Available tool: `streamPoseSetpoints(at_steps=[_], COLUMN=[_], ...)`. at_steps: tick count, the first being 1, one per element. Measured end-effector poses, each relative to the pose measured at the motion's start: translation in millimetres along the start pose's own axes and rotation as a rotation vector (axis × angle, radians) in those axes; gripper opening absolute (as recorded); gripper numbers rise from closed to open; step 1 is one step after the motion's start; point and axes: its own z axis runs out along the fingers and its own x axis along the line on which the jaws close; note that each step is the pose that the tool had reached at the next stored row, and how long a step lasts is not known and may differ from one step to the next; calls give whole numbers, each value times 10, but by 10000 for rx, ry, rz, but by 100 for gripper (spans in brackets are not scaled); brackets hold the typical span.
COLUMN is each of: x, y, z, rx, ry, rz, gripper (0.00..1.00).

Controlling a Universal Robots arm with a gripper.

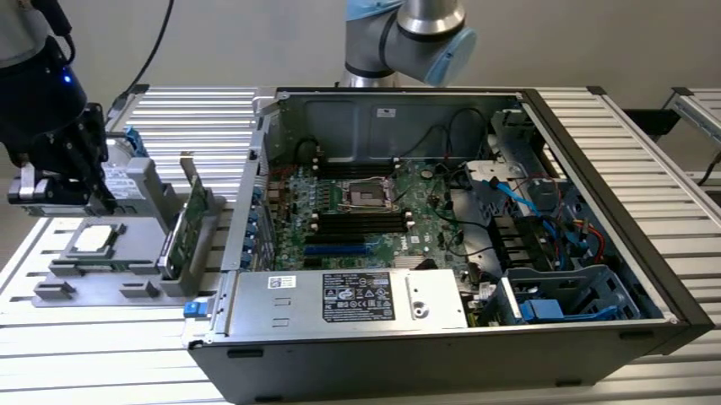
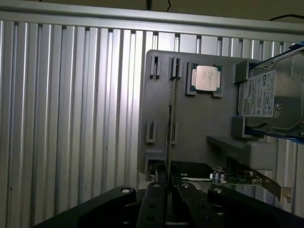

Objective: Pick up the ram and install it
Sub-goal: 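Pick up the ram and move it above insertion slot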

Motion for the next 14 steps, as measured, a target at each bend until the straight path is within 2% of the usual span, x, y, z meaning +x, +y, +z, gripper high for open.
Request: streamPoseSetpoints(at_steps=[2, 7, 10, 14], x=[0, -10, -17, -20], y=[-28, -113, -183, -294], z=[-28, -218, -301, -360], rx=[-6, -8, -6, 8], ry=[-2, -36, -72, -127], rz=[-86, -159, -168, -173], gripper=[14, 14, 14, 14])
